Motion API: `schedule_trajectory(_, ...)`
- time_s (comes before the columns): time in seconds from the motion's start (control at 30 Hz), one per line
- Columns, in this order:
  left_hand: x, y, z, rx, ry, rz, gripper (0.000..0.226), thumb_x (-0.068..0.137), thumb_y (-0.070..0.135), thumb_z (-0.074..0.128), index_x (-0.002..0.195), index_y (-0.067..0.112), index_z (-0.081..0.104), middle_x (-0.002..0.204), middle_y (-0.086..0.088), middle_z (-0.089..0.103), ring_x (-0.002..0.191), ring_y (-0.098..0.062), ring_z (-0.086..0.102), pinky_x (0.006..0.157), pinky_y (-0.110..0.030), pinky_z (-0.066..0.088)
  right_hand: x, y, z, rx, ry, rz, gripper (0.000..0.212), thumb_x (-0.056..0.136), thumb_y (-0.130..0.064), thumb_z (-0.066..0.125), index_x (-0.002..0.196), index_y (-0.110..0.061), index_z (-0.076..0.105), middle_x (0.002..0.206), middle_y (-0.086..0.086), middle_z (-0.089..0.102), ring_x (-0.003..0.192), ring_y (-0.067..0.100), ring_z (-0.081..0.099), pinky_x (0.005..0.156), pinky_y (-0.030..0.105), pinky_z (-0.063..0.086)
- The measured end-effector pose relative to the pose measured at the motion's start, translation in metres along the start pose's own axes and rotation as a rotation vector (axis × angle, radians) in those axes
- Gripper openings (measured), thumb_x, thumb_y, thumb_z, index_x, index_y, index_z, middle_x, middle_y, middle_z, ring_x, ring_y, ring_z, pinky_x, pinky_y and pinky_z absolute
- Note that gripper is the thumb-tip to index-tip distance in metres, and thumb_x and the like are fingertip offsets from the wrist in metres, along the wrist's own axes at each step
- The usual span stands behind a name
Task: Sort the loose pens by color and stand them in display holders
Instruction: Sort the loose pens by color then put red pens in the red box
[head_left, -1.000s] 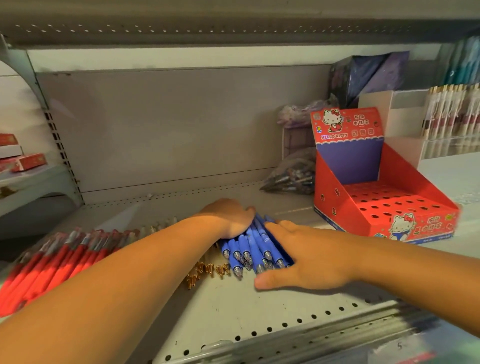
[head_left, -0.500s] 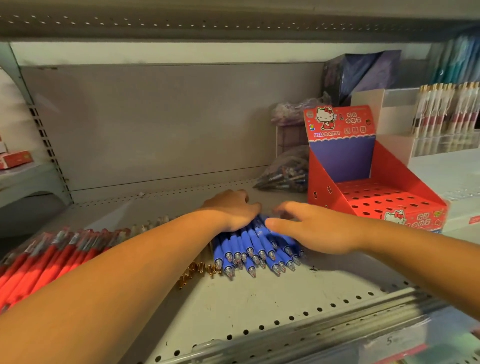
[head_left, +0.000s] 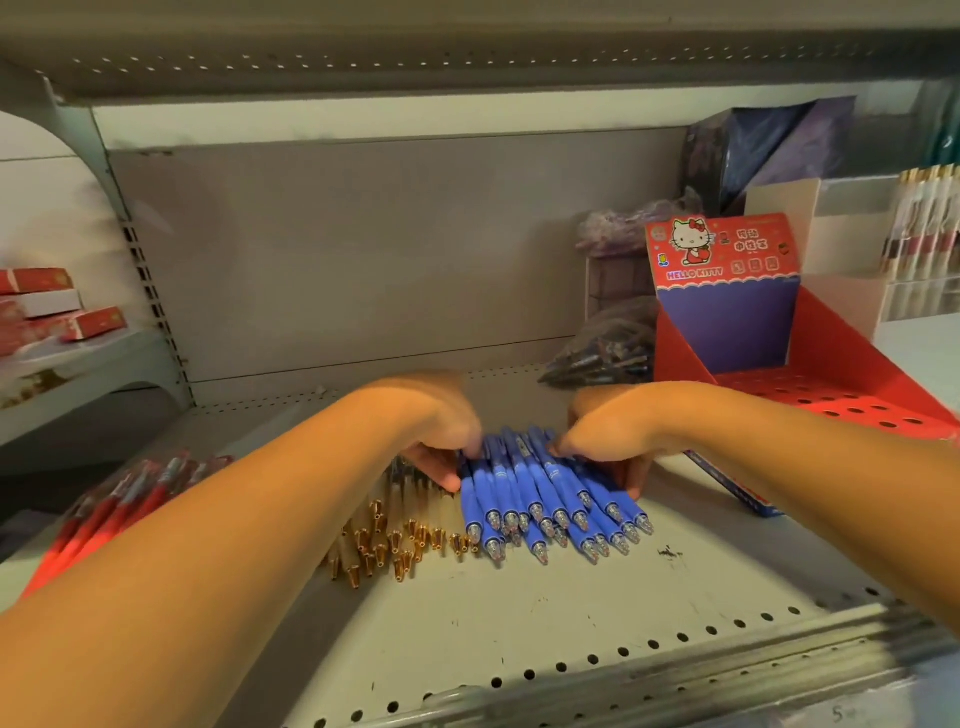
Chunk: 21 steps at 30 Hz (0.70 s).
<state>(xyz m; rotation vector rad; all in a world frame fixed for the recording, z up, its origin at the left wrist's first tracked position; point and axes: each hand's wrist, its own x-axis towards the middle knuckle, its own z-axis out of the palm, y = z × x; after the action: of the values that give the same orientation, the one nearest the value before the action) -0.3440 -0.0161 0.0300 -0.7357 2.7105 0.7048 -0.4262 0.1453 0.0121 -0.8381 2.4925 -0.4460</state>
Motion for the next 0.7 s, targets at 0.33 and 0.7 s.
schedule_trajectory(0.33, -0.002, 0.001, 0.009, -0.104, 0.131, 0.068, 0.023, 0.093, 0.022, 0.066, 0.103, 0.000, 0.067, 0.087, -0.012, 0.074, 0.061, -0.013, 0.071, 0.068, -0.025, 0.061, 0.012, 0.008, 0.004, -0.149, 0.120, -0.110, 0.034, 0.098, -0.031, 0.049, 0.094, 0.000, 0.062, 0.074, 0.011, 0.065, 0.038, 0.015, 0.057, 0.038, 0.021, 0.045)
schedule_trajectory(0.7, -0.015, -0.025, -0.004, 0.009, 0.422, 0.208, 0.035, 0.090, 0.042, 0.065, 0.102, 0.009, 0.070, 0.083, 0.003, 0.062, 0.071, -0.017, 0.058, 0.066, -0.029, 0.049, 0.004, -0.009, -0.001, -0.248, 0.351, -0.252, 0.048, 0.094, -0.059, 0.044, 0.112, -0.017, 0.061, 0.107, 0.010, 0.067, 0.094, 0.024, 0.064, 0.086, 0.040, 0.053)
